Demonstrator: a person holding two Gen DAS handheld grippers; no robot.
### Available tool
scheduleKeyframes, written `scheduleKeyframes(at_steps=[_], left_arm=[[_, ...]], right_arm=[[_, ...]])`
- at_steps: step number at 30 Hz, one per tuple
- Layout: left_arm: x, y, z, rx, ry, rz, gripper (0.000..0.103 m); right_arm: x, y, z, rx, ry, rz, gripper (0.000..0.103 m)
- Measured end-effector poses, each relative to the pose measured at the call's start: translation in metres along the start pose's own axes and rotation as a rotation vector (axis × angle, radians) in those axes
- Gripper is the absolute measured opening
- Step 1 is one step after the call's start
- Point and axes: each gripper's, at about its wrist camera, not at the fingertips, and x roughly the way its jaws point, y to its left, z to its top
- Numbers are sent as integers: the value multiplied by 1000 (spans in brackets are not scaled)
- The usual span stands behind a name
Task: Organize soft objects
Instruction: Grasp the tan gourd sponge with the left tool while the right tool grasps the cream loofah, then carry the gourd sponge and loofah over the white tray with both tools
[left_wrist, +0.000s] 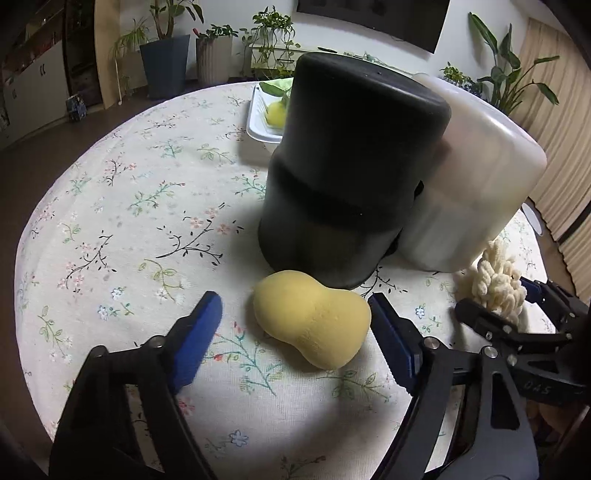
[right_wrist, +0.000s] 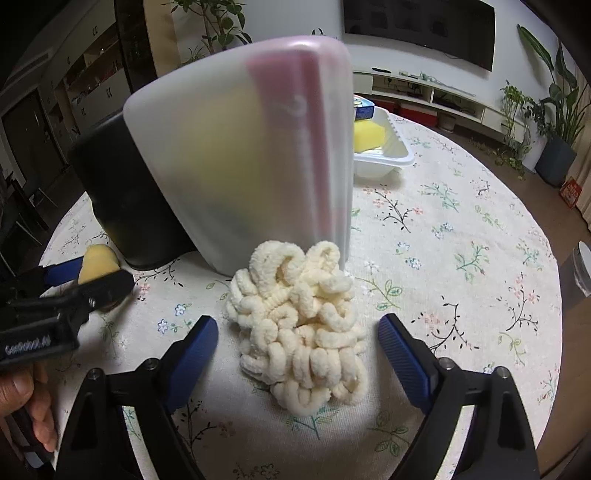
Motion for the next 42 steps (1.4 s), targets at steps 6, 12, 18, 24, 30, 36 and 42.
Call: scheduleKeyframes(at_steps=[6,12,18,24,30,36,42], left_arm=[[-3,-7,-2,37,-1,5,54],[-12,-4,-7,14,-15,-27,47],[-27,-1,-21,5,-20,-43,47],[-46,-5,-43,21,-12,-56,47],[-62,-11,-59,40,-16,-51,47],[-73,-9,-53,49,-40,-29,47],[-75,-6,-43,54,-48,-16,47]], right_arm=[[-4,0,-2,-14,-17,-25,59],[-10,1,-4,-33,-29,-32,35],[-25,3,-17,-49,-48,-29,33],[-45,9,-23,-67,-63,-17,33],[-62,11,-41,-67,-47,11,33],[-79,1,-49,-49,-37,17,33],[-96,-19,-36,-28,-64,-4,33]])
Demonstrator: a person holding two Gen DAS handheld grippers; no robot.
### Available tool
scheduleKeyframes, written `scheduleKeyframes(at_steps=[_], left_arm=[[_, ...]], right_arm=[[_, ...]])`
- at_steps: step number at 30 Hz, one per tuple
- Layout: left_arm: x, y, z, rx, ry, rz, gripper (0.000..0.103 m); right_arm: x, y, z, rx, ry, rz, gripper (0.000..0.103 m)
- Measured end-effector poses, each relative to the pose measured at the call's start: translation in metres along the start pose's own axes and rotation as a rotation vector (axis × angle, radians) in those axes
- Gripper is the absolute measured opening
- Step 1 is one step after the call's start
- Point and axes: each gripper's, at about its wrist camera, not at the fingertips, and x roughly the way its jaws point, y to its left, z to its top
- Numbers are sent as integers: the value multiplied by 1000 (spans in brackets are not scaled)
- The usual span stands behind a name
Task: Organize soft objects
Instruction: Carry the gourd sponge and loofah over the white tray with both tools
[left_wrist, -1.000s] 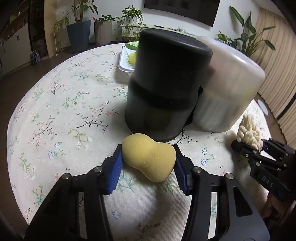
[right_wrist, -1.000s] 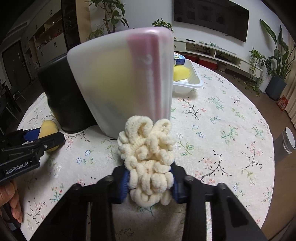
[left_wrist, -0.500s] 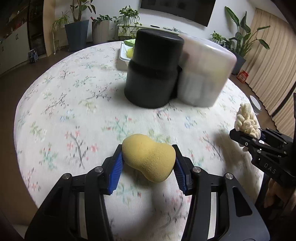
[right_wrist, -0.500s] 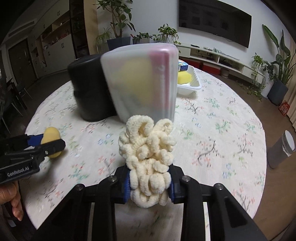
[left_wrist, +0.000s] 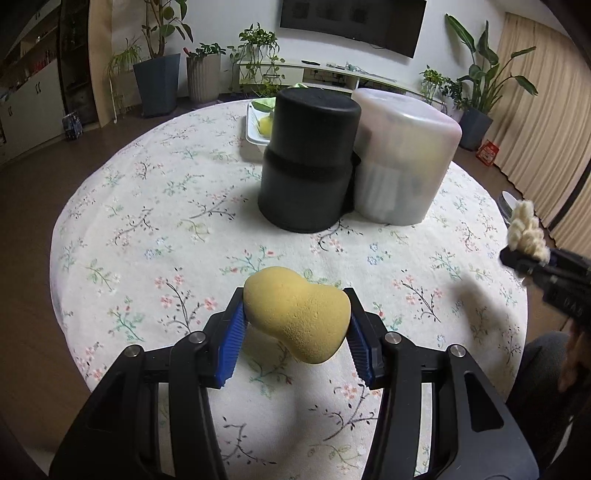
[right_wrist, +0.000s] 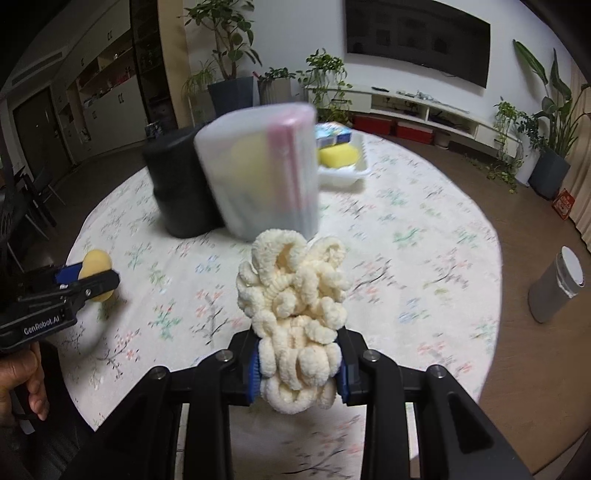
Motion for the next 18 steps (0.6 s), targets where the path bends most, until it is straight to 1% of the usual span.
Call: scheduleKeyframes(at_steps=[8,12,18], left_arm=[[7,9,20,21,-1,20,47],[10,14,37,36,-7,35,47],[11,26,62,55,-24,78,47]], right_arm=[[-2,-33,34,-6,-16,-53,33],[2,-47,51,-24,-24,-79,33],[11,-72,80,-27,-33,-111,33]])
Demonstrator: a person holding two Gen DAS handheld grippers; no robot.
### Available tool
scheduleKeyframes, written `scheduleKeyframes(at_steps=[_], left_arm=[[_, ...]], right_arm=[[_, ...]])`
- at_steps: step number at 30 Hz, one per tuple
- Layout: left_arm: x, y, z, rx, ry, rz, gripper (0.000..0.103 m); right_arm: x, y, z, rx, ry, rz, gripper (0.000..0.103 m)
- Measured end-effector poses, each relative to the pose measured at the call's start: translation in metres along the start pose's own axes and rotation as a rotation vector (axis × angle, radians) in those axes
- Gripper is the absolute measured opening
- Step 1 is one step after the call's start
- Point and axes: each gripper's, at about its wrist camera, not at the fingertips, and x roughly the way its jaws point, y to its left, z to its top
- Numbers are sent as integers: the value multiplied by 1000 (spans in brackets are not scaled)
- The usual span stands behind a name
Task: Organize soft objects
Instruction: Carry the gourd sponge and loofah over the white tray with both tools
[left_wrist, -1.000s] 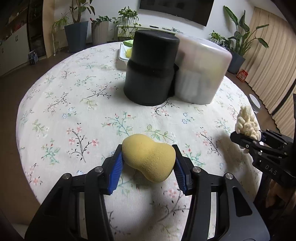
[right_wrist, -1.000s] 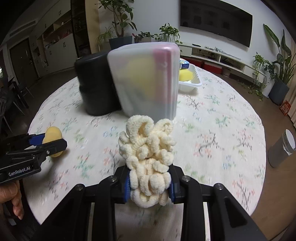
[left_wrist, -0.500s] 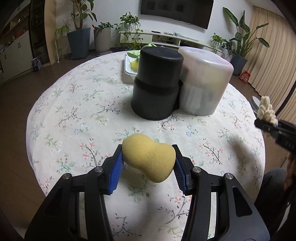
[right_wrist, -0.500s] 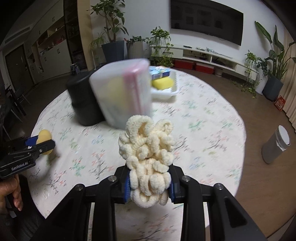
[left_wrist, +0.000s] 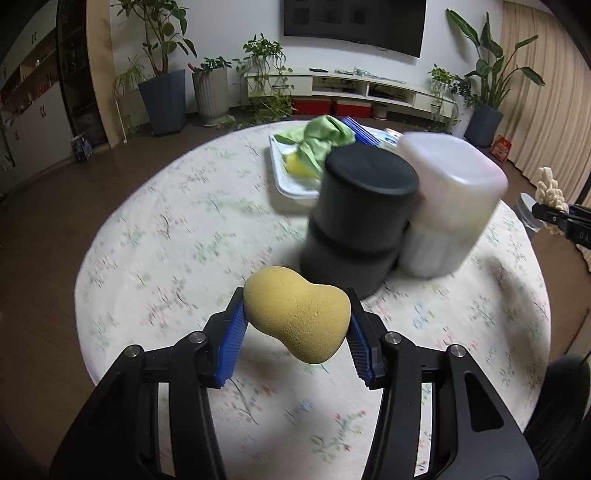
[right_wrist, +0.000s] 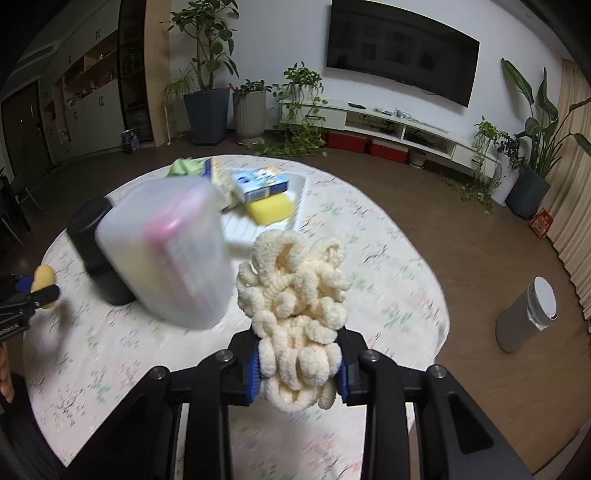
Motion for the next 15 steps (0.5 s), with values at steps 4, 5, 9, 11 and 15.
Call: scheduleKeyframes(at_steps=[4,5,9,11,15], left_arm=[[4,5,8,3,-1,7,47],[5,6,10,2,1,5,47],[9,12,18,1,3,4,47],[11,18,25,-8,-2,5,47],[12,36,53,-12,-19,19,47]], right_arm=[[10,-16,13,8,3,-11,33],[12,-18,15,11,6,-12,33],[21,-25,21,11,15,-21,33],[25,-28,24,10,20,-21,33],[31,-37,37,7,21,-39,33]])
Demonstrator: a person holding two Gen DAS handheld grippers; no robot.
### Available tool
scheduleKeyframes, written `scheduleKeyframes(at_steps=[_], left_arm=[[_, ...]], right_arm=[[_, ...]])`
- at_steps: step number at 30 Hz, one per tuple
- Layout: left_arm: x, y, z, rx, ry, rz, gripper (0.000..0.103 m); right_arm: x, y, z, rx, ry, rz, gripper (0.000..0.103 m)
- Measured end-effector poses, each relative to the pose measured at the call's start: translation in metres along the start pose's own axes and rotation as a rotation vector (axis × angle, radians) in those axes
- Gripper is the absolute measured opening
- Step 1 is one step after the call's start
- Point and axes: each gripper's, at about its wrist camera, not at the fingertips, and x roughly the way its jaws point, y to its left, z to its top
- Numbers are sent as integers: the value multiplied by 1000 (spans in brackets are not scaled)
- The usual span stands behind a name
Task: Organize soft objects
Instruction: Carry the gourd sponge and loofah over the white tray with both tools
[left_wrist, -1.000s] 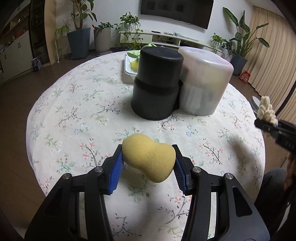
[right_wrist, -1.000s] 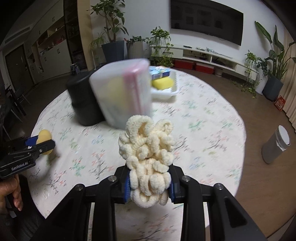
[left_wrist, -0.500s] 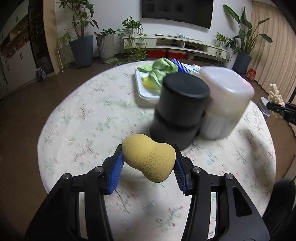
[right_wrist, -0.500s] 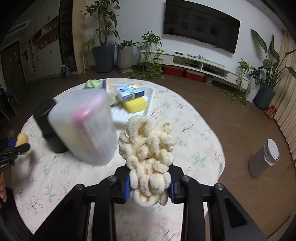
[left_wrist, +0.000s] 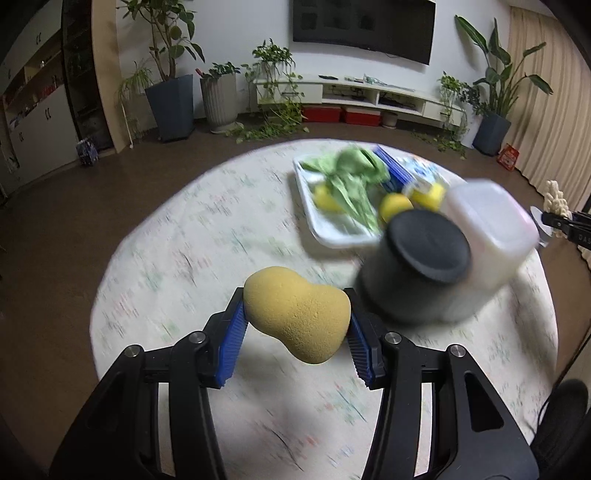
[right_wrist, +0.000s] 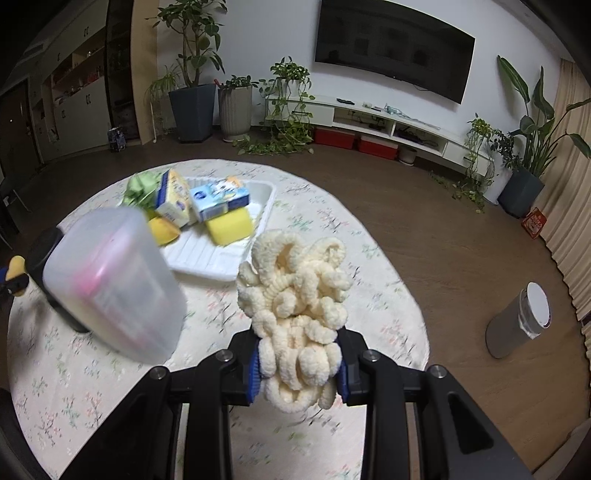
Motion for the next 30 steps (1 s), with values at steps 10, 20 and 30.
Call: scheduleKeyframes(at_steps=[10,20,30], left_arm=[[33,9,92,88,-11,25,47],[89,-35,148,263,24,-89,47],[127,-88,147,504,97,-261,48]], right_arm=[[23,-17,76,-71,-13,-59,33],[72,6,144,-170,5,-14,33],[126,76,159,-372,69,189,34]])
